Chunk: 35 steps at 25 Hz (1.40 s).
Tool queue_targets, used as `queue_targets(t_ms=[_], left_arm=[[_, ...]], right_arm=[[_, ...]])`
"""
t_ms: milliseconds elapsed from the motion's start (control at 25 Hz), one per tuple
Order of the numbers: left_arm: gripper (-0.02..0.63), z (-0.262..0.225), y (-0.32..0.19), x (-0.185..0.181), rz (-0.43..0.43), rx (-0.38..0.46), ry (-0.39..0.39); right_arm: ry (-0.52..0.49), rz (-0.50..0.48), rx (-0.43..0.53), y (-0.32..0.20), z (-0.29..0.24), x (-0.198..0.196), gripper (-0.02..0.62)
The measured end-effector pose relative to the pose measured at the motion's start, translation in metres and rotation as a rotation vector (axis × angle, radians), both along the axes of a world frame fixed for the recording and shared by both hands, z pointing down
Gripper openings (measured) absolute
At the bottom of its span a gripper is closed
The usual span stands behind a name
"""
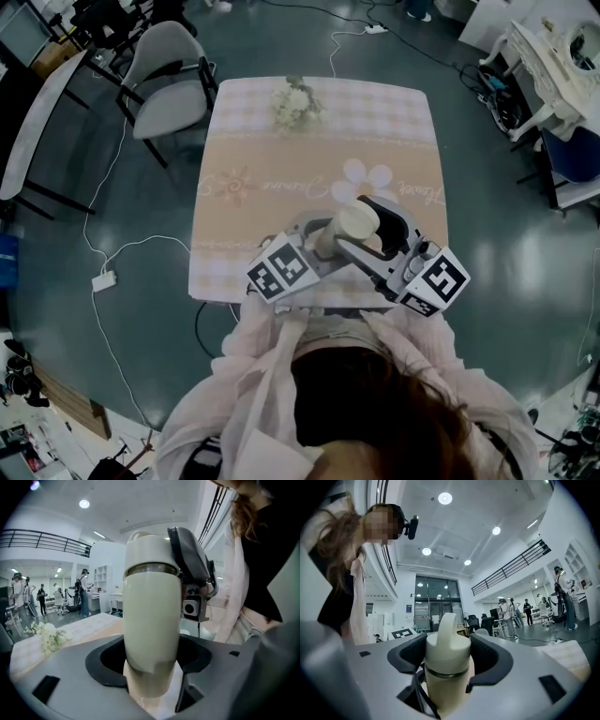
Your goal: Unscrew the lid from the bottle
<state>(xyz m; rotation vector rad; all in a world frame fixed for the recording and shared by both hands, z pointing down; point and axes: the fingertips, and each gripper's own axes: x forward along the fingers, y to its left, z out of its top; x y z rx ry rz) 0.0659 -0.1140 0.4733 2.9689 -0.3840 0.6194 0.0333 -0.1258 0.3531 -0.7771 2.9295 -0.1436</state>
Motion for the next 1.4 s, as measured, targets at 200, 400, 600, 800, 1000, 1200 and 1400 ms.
queue_targets(t_ms=[200, 400, 600, 800, 1000, 1200, 1400], left_arm=[[0.313, -0.002, 0.017, 0.0, 0.115, -0.043, 0.045], [0.313, -0.01, 0.044, 0.001, 0.297, -0.086, 0.088], [0.313, -0.015, 0.064, 0.0, 0.419, -0.1, 0.129], [0.313, -0.018, 0.082, -0.002, 0.531, -0.155, 0.163], [0.313, -0.015, 0.066, 0.003, 0.423, -0.09, 0.128], [0.313, -0.013, 0.014, -0.001, 0.099, -0.02, 0.104], [0.313, -0.009, -0.009, -0.007, -0.047, 0.012, 0.034]], right_arm=[[-0.041, -0.114, 0.024, 0.013, -0.002, -0.003, 0.305], [-0.07, -0.283, 0.084, 0.037, -0.013, -0.008, 0.304], [-0.09, -0.404, 0.107, 0.055, -0.019, -0.011, 0.304], [-0.142, -0.492, 0.095, 0.067, -0.022, -0.01, 0.304], [-0.14, -0.425, 0.057, 0.055, -0.017, -0.005, 0.31], [-0.081, -0.187, 0.01, 0.025, -0.001, 0.001, 0.367], [0.008, -0.003, 0.027, 0.005, 0.002, -0.002, 0.368]])
